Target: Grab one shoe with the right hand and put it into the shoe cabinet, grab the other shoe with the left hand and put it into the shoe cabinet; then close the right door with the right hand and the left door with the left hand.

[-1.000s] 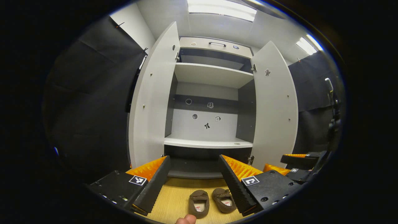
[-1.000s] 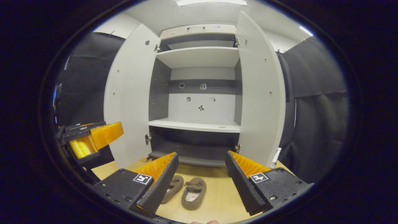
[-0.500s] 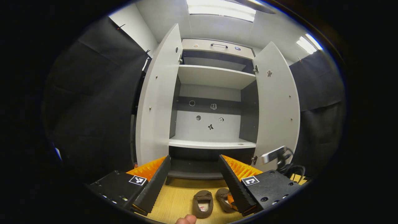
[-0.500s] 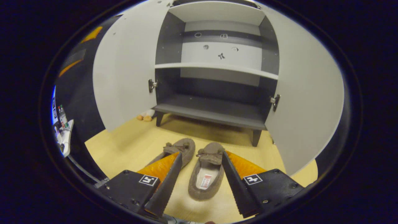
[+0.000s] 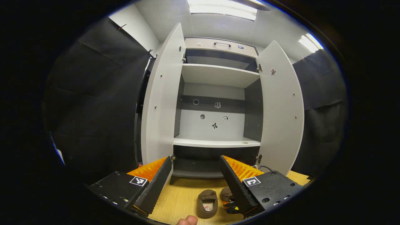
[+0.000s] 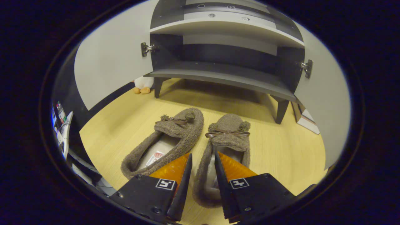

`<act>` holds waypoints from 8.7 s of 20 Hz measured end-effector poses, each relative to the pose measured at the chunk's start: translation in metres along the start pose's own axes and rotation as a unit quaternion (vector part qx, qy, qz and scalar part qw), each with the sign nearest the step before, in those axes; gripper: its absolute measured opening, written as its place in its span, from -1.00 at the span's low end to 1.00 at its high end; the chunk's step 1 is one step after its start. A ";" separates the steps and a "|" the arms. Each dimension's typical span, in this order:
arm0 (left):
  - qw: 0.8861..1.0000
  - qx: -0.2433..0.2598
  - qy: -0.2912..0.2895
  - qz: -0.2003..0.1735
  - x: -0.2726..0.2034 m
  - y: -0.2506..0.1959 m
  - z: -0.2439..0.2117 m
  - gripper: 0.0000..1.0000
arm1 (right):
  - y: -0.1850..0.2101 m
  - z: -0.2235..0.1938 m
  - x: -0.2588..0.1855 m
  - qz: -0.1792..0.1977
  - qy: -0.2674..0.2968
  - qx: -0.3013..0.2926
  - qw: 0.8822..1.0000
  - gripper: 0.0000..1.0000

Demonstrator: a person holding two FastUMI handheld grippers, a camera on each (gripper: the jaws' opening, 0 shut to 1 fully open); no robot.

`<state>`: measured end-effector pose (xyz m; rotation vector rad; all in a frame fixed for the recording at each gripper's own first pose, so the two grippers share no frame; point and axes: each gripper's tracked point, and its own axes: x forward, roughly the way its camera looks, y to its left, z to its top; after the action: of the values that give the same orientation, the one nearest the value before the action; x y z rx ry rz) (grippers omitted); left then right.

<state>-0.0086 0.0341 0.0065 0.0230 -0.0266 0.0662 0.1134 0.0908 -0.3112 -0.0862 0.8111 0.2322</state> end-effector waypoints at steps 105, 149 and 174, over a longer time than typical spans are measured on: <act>0.976 -0.064 0.201 -0.060 0.022 -0.032 -0.138 0.91 | -0.064 0.074 -0.278 -0.153 -0.351 0.054 0.922 1.00; 0.970 -0.120 0.208 -0.038 0.142 -0.020 -0.102 -1.00 | -0.052 0.072 -0.242 -0.133 -0.292 0.033 0.947 0.97; 0.946 -0.099 0.305 0.042 0.430 0.001 -0.038 -0.77 | -0.077 0.055 -0.241 -0.151 -0.279 0.102 0.943 0.97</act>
<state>0.4216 0.0646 -0.0192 -0.2012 0.5865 0.1540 0.0103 -0.0166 -0.0990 0.0509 0.2442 -0.1205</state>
